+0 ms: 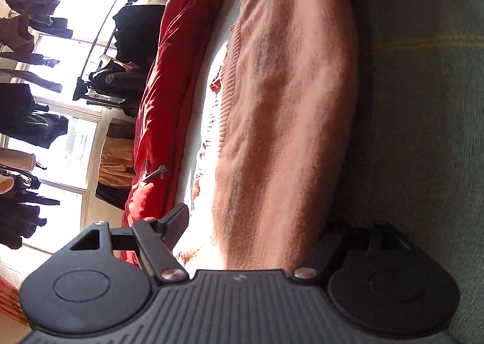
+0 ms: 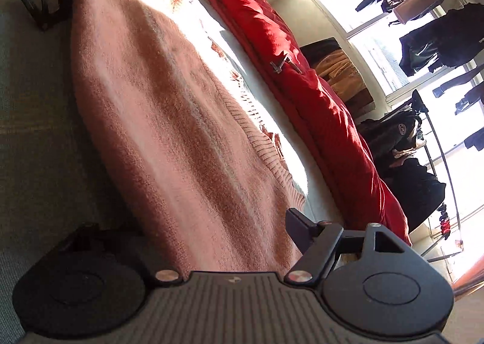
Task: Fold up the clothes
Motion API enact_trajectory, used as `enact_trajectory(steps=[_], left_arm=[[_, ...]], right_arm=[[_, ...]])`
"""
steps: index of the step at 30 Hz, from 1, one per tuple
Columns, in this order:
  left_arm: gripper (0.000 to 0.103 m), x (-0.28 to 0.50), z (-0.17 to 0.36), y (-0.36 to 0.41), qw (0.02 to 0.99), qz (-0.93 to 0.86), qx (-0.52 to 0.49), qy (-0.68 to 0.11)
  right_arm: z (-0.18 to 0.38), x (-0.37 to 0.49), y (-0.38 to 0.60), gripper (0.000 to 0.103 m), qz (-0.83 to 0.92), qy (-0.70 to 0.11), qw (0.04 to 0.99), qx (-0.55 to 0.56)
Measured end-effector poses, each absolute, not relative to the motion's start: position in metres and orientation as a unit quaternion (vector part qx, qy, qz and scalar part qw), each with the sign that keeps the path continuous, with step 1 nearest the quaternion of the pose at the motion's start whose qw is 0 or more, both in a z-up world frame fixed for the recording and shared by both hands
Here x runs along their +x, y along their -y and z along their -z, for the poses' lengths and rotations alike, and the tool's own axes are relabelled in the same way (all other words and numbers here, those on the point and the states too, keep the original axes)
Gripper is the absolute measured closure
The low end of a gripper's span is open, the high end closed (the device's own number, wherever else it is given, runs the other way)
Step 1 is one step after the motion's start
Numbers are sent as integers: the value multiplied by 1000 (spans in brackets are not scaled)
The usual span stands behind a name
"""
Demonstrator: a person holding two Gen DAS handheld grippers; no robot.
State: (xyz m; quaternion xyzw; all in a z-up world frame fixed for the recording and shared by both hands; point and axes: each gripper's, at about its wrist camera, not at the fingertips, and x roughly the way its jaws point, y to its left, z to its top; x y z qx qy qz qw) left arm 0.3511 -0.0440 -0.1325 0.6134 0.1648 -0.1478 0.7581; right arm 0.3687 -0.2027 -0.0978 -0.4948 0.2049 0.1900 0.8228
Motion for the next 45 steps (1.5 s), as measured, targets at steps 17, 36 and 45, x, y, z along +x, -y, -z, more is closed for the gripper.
enact_trajectory(steps=[17, 36, 45], left_arm=[[94, 343, 160, 39, 736, 128, 640, -181], [95, 309, 97, 26, 764, 105, 618, -150], [95, 179, 83, 8, 724, 209, 642, -142]], right_arm=[[121, 366, 214, 83, -169, -218, 797, -537], [55, 321, 209, 92, -166, -228, 813, -509], [37, 215, 209, 92, -196, -269, 790, -515]])
